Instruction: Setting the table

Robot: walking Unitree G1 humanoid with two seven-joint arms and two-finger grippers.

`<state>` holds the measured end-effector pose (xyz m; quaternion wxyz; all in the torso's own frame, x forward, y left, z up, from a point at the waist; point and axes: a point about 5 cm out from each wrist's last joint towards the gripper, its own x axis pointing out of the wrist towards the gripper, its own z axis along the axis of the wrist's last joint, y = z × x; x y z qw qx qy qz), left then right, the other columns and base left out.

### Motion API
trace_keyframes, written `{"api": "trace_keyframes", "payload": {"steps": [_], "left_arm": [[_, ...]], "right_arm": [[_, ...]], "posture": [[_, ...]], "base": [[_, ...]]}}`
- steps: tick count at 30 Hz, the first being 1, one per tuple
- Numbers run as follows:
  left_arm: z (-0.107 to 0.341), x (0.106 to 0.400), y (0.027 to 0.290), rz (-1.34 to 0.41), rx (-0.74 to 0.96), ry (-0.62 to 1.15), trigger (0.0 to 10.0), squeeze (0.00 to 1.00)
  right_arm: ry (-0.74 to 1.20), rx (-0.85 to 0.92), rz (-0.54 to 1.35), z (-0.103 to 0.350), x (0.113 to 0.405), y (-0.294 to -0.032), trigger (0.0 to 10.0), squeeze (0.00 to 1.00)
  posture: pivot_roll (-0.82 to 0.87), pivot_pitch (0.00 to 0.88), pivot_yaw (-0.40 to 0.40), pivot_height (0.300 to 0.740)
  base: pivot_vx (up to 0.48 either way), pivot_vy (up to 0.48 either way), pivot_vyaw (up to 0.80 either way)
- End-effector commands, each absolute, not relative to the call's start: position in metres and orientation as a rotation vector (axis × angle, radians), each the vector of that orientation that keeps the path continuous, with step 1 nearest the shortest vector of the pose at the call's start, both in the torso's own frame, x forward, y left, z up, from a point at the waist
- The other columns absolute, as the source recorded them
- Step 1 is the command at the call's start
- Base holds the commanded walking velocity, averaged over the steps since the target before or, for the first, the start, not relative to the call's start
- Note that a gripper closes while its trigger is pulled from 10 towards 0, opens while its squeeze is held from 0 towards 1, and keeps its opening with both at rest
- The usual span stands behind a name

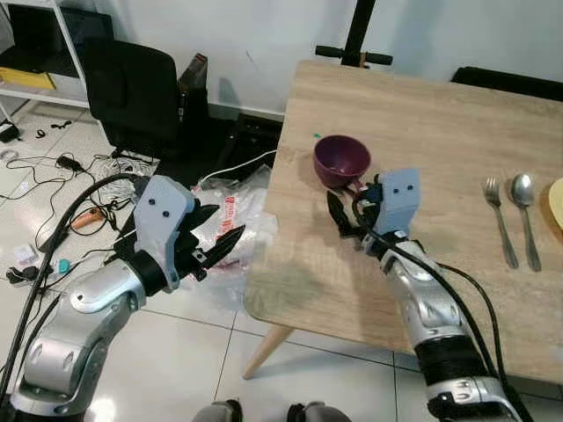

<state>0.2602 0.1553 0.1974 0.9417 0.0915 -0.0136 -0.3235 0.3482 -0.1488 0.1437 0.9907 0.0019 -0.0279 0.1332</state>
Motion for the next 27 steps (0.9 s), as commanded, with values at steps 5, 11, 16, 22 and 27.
{"api": "trace_keyframes", "payload": {"steps": [5, 11, 16, 22, 27], "left_arm": [[0.1949, 0.2584, 0.1557, -0.659, 0.178, -0.01, 10.0, 0.0], [0.1953, 0.2582, 0.1559, -0.651, 0.175, -0.012, 10.0, 0.0], [0.1954, 0.2586, 0.1556, -0.652, 0.174, -0.011, 10.0, 0.0], [0.1957, 0.2591, 0.1555, -0.649, 0.173, -0.011, 10.0, 0.0], [0.1957, 0.259, 0.1548, -0.649, 0.171, -0.011, 10.0, 0.0]], "right_arm": [[-0.033, 0.035, 0.282, 0.1355, 0.3517, -0.1498, 6.4, 0.0], [-0.092, 0.029, 0.322, 0.14, 0.3552, -0.1478, 0.0, 0.0], [-0.126, -0.019, 0.357, 0.1439, 0.3562, -0.146, 0.0, 0.0], [-0.133, -0.034, 0.37, 0.1435, 0.3579, -0.1452, 0.0, 0.0], [-0.131, -0.031, 0.373, 0.1412, 0.3574, -0.1457, 0.0, 0.0]], "posture": [[0.01, 0.099, 0.014, 0.74], [0.01, 0.101, 0.013, 0.74], [0.01, 0.103, 0.015, 0.74], [0.01, 0.103, 0.013, 0.74], [0.01, 0.104, 0.015, 0.74]], "base": [[0.0, 0.0, 0.0], [0.0, 0.0, 0.0], [0.0, 0.0, 0.0], [0.0, 0.0, 0.0], [0.0, 0.0, 0.0]]}}
